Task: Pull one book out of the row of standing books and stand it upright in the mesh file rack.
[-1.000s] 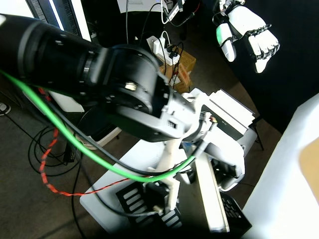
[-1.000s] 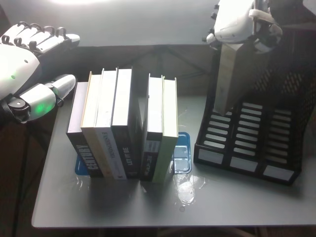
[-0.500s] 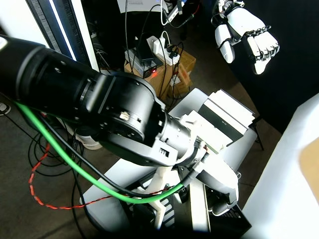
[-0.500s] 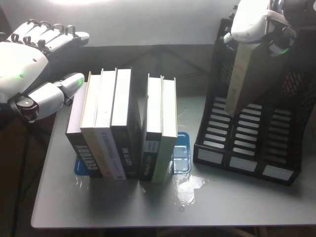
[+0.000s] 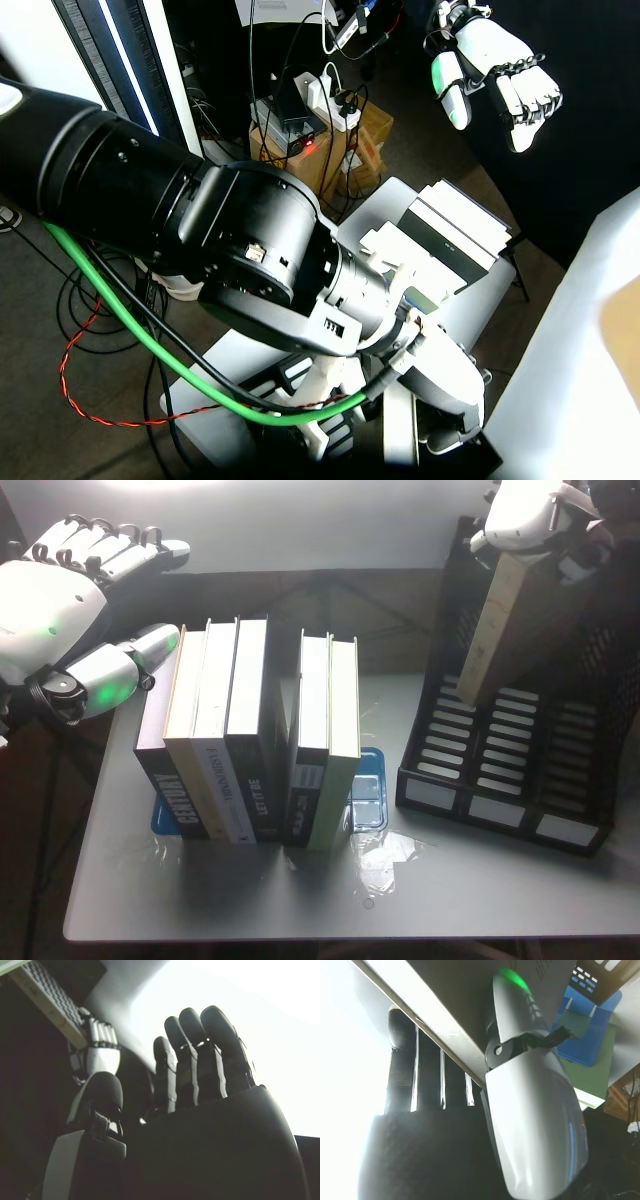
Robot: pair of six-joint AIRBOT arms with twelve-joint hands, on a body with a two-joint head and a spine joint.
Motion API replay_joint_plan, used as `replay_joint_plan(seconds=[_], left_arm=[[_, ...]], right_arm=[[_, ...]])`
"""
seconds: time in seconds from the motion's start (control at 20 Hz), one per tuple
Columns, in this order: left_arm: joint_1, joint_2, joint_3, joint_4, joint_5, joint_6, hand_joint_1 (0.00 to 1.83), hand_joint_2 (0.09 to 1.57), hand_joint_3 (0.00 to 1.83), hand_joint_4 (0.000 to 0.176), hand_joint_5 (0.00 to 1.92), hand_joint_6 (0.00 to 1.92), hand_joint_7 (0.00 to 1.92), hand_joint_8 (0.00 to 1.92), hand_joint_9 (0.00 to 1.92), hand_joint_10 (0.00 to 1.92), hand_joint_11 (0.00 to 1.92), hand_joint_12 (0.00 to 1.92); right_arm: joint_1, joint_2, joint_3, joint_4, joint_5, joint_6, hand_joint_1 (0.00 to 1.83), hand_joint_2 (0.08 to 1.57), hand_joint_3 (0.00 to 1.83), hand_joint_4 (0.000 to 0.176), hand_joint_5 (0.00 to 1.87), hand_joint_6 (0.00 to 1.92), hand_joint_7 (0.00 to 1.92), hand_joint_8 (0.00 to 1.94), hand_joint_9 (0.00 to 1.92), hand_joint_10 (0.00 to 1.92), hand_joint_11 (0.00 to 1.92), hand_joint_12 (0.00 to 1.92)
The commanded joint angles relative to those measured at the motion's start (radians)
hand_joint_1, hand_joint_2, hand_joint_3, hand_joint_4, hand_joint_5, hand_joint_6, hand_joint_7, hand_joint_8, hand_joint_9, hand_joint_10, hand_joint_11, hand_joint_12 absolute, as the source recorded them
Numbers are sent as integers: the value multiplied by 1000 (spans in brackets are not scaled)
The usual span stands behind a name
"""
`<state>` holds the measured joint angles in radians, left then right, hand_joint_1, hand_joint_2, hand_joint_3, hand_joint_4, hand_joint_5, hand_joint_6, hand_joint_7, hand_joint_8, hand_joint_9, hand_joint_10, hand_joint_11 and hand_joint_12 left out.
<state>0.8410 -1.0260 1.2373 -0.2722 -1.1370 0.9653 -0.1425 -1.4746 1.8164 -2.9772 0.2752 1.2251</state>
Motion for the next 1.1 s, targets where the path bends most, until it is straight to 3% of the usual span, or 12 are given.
replay_joint_plan(seconds=[0.0,0.05,0.1,0.15,0.2,0.25,0.35,0.4,0.45,0.55,0.65,1.05], left_arm=[[-10,3,7,-4,-123,-4,166,1515,0,48,213,262,202,783,74,1329,0,1921],[-10,2,8,-3,-122,-4,221,1415,0,72,44,143,40,156,14,265,0,520],[-10,1,8,-3,-122,-4,187,1399,0,82,25,55,7,30,2,52,0,103],[-10,1,8,-3,-122,-4,184,1402,2,74,24,37,1,5,0,10,0,20],[-10,1,9,-3,-122,-4,182,1401,2,85,20,30,0,0,0,1,0,3],[-10,1,9,-3,-122,-5,179,1399,1,93,19,26,0,0,0,0,0,0],[-10,0,9,-2,-123,-5,168,1398,1,80,22,19,0,0,0,0,0,0],[-10,0,9,-2,-123,-6,164,1398,0,74,20,16,0,0,0,0,0,0],[-10,-1,10,-2,-122,-6,154,1398,0,73,20,12,0,0,0,0,0,0],[-10,-3,10,-2,-123,-6,151,1400,1,81,19,9,0,0,0,0,0,0],[-10,-3,10,0,-123,-6,176,1398,0,83,27,8,0,0,0,0,0,0],[-10,-10,15,-1,-123,-14,163,1407,3,92,33,2,0,0,0,0,0,0]], right_arm=[[0,9,10,-35,-94,-5,1265,1287,0,0,312,734,645,1520,532,1436,449,1809],[0,9,13,-35,-95,-3,1265,1287,0,0,312,734,645,1520,532,1436,449,1809],[0,9,16,-35,-96,2,1265,1287,0,0,312,734,645,1520,532,1436,449,1809],[0,9,19,-35,-96,3,928,1091,0,1,62,146,128,303,106,286,89,361],[0,9,21,-35,-96,3,871,1025,0,30,12,28,25,60,20,56,17,71],[0,9,23,-35,-96,3,867,1003,0,16,2,5,4,11,3,10,3,13],[0,9,23,-35,-96,3,872,973,0,43,0,0,0,0,0,0,0,0],[0,9,23,-35,-96,3,839,964,0,11,0,0,0,0,0,0,0,0],[0,9,22,-35,-96,3,830,939,0,7,0,0,0,0,0,0,0,0],[0,10,18,-35,-96,3,796,936,0,42,0,0,0,0,0,0,0,0],[7,18,3,-35,-97,3,788,932,0,11,0,0,0,0,0,0,0,0],[61,59,-49,-35,-140,54,730,1035,19,29,0,0,0,0,0,0,0,0]])
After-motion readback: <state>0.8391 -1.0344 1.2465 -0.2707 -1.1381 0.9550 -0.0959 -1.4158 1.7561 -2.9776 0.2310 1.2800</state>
